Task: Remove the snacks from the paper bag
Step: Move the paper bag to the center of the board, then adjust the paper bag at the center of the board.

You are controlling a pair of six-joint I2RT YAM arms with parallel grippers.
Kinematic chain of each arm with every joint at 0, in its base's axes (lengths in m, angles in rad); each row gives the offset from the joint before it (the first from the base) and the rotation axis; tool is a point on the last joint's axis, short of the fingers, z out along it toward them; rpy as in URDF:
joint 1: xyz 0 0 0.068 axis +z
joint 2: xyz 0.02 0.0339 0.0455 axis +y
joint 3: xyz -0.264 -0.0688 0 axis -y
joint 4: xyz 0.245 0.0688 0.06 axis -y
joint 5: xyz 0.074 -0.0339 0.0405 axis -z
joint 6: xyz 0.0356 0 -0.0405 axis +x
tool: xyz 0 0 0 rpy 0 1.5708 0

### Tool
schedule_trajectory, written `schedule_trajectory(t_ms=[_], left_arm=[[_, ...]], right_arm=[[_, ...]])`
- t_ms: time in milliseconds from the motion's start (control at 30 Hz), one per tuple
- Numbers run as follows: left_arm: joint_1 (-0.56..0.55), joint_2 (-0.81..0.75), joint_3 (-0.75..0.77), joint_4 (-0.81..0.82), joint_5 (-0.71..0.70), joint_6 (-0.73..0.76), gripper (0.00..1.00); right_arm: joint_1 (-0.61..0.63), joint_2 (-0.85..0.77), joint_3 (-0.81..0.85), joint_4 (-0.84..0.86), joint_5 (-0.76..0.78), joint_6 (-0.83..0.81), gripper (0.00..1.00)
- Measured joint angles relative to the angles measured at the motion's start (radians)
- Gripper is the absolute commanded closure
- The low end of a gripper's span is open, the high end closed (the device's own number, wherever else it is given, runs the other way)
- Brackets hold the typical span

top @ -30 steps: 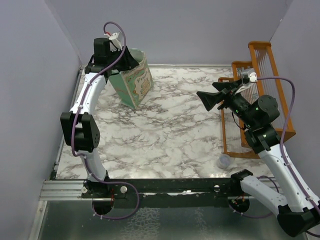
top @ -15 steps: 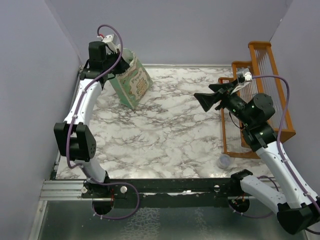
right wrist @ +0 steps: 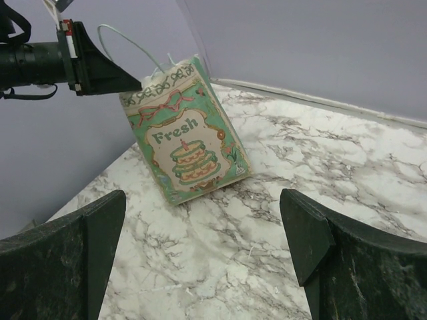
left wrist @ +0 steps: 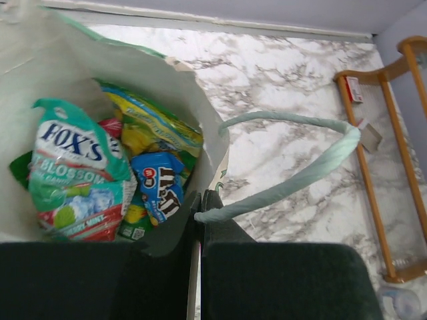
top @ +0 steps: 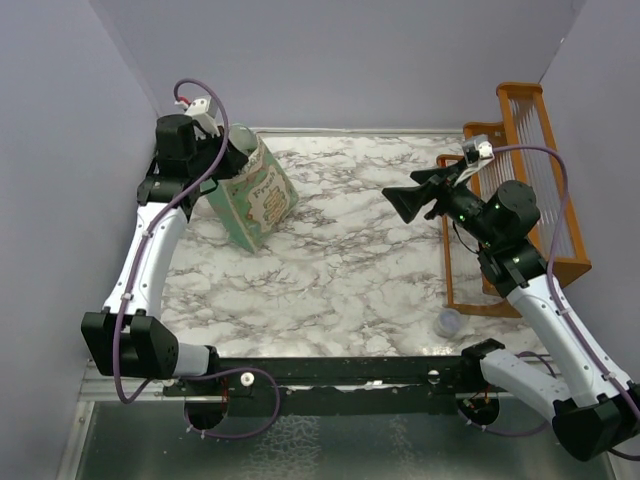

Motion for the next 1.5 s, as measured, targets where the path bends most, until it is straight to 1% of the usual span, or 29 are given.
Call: schedule_trajectory(t_ms=[100, 333, 500, 533, 567, 633, 700, 767, 900, 967, 1067, 1167, 1300, 1367, 1400, 1433, 1500], left_arm=[[-0.045, -0.006, -0.008, 0.004, 0.023, -0.034, 1.00], [-0.269, 0.000, -0.008, 0.018, 0.007, -0.078, 1.00], [-0.355, 0.011, -0.008, 0.064, 0.008, -0.121, 1.00], [-0.373, 0.019, -0.006, 0.073, 0.008, -0.127, 0.98], [-0.389, 0.031, -0.002, 0.078, 0.008, -0.132, 0.94], [-0.409, 0.044, 0.000, 0.085, 0.007, -0.135, 0.81], [-0.416, 0.050, 0.001, 0.084, -0.002, -0.136, 0.66], [-0.416, 0.049, 0.014, 0.075, -0.019, -0.127, 0.53], [-0.414, 0.025, 0.047, 0.025, -0.067, -0.089, 0.36], [-0.413, -0.010, 0.049, -0.021, -0.101, -0.063, 0.30], [-0.413, -0.085, 0.046, -0.090, -0.168, -0.018, 0.23], [-0.413, -0.193, 0.015, -0.134, -0.252, 0.022, 0.21], [-0.413, -0.330, -0.060, -0.162, -0.414, 0.036, 0.22], [-0.413, -0.379, -0.116, -0.165, -0.499, 0.010, 0.22], [-0.413, -0.391, -0.135, -0.165, -0.520, -0.031, 0.22], [-0.413, -0.426, -0.198, -0.172, -0.582, -0.045, 0.22], [-0.411, -0.473, -0.285, -0.158, -0.636, -0.117, 0.22]], right_arm=[[0.000, 0.007, 0.000, 0.000, -0.009, 0.004, 0.01], [0.000, 0.010, 0.003, -0.004, -0.019, 0.018, 0.01], [0.000, 0.010, 0.003, -0.011, -0.020, 0.019, 0.01], [0.000, 0.008, 0.003, -0.015, -0.019, 0.019, 0.01], [0.000, 0.007, 0.003, -0.016, -0.019, 0.020, 0.01], [0.000, 0.005, 0.003, -0.019, -0.019, 0.021, 0.01], [0.000, 0.004, 0.003, -0.022, -0.019, 0.023, 0.01], [0.000, 0.004, 0.003, -0.022, -0.019, 0.026, 0.01], [0.000, 0.004, 0.003, -0.021, -0.020, 0.033, 0.01], [0.000, 0.006, 0.003, -0.018, -0.023, 0.039, 0.01], [0.000, 0.019, -0.004, 0.017, -0.042, 0.048, 0.01], [0.000, 0.047, -0.019, 0.064, -0.064, 0.062, 0.01], [0.000, 0.092, -0.022, 0.093, -0.087, 0.079, 0.01], [0.000, 0.106, -0.022, 0.104, -0.096, 0.086, 0.01], [0.000, 0.111, -0.022, 0.109, -0.100, 0.089, 0.01], [0.000, 0.113, -0.022, 0.112, -0.103, 0.091, 0.01], [0.000, 0.114, -0.022, 0.114, -0.110, 0.096, 0.01]])
